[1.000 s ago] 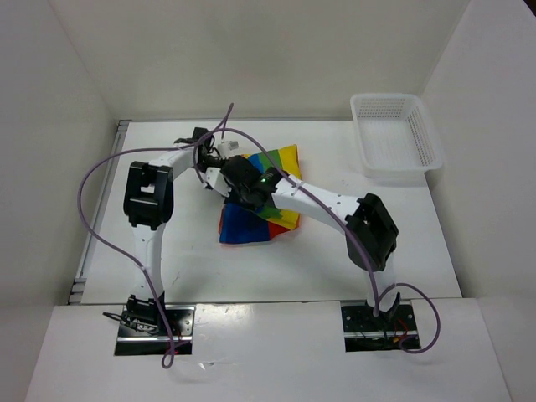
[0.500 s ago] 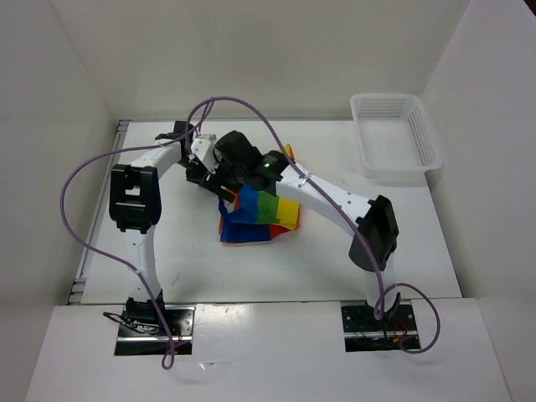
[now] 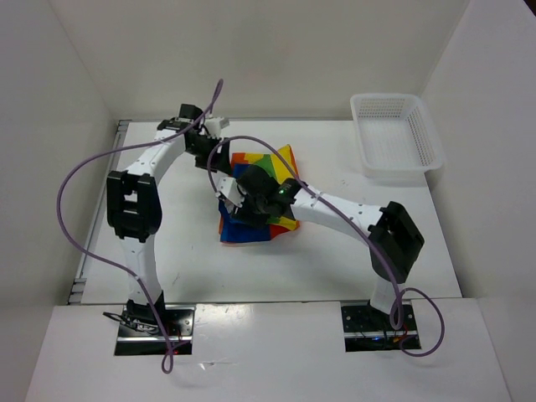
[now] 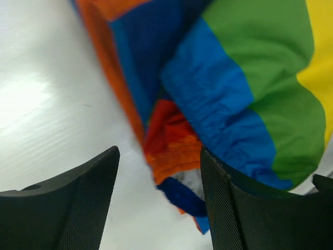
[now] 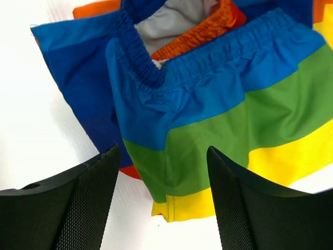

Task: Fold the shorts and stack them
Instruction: Fold the shorts

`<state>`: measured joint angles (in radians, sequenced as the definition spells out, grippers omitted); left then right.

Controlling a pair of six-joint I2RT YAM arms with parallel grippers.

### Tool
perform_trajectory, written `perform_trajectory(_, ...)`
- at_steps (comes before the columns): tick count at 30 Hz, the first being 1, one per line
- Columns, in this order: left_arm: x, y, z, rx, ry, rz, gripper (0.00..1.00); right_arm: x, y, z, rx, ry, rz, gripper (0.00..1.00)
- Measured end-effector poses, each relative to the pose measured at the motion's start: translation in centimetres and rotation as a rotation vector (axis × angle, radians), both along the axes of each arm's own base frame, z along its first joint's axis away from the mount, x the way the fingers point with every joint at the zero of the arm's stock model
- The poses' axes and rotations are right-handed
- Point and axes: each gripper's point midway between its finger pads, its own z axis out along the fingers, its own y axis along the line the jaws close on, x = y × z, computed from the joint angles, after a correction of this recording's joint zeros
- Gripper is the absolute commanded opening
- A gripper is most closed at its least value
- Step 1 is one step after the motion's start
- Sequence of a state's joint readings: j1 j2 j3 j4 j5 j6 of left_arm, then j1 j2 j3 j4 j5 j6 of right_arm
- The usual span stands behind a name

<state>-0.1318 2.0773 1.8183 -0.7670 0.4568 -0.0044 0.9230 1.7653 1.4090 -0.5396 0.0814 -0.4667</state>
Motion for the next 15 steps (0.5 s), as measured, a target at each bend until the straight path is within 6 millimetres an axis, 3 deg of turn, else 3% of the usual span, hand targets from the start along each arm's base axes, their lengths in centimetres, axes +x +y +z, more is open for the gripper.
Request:
perform_trajectory(3,-1.8,-1.7,-1.0,0.007,0.054,-0.043,0.68,-0.2,-0.1,-0.6,-0.005,0.008,0.005,0.73)
perform_trajectory(6,-3.0,-1.8,-1.8,0.016,0.107,-0.047,0.62,-0.1,0.2,-0.6,0.012,0.0,0.009,0.73)
perform_trajectory(10,-3.5,-1.1,-2.5,0.042,0.137,-0.034,0.62,0.7,0.7,0.3,0.053,-0.011,-0.01,0.59)
perform_trajectory(12,-3.3,-0.6,-2.5,0.048,0.135,-0.023,0.62,1.9,1.2,1.5,0.108,-0.011,-0.053,0.55)
perform_trajectory(15,-3.3,-0.1,-2.3,0.051,0.129,-0.012,0.68,5.6,1.4,4.2,0.219,-0.041,-0.161,0.54)
